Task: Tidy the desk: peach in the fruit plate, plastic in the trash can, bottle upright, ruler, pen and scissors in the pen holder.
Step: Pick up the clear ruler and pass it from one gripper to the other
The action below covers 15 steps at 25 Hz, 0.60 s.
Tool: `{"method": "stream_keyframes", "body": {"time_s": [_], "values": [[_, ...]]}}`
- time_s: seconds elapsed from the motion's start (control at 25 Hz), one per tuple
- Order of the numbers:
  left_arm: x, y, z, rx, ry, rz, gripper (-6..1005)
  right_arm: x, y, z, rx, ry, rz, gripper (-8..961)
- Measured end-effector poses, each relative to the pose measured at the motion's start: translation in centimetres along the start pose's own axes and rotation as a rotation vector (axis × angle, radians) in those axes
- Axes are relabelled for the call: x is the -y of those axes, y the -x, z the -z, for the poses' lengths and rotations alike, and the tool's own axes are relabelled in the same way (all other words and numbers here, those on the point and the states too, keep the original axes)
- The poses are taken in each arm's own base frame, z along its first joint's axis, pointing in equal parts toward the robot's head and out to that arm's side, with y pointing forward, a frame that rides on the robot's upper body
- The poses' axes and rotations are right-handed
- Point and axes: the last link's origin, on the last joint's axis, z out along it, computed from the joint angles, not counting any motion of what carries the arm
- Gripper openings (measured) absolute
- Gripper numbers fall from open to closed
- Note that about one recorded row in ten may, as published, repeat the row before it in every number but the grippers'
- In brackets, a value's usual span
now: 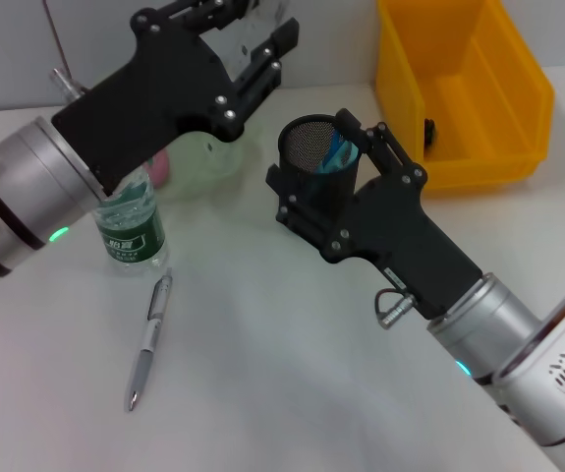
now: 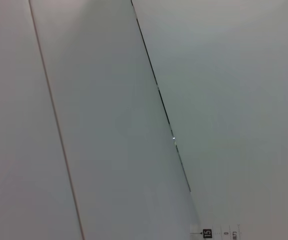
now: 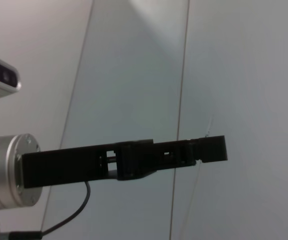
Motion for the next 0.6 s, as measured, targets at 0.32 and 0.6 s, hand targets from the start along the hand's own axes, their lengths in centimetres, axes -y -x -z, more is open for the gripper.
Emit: {"method": "stream_keyframes", "body": {"time_s": [0.32, 0.6], "values": [[-0.8, 0.5, -0.1, -0.002, 0.006, 0.007, 465, -0.9, 0.0, -1.4, -0.015, -0.021, -0.050, 829], [-1.3, 1.0, 0.0, 0.009, 0.015, 0.005, 472, -1.4, -0.1, -2.0, -0.029, -0.031, -0.080, 829]]}}
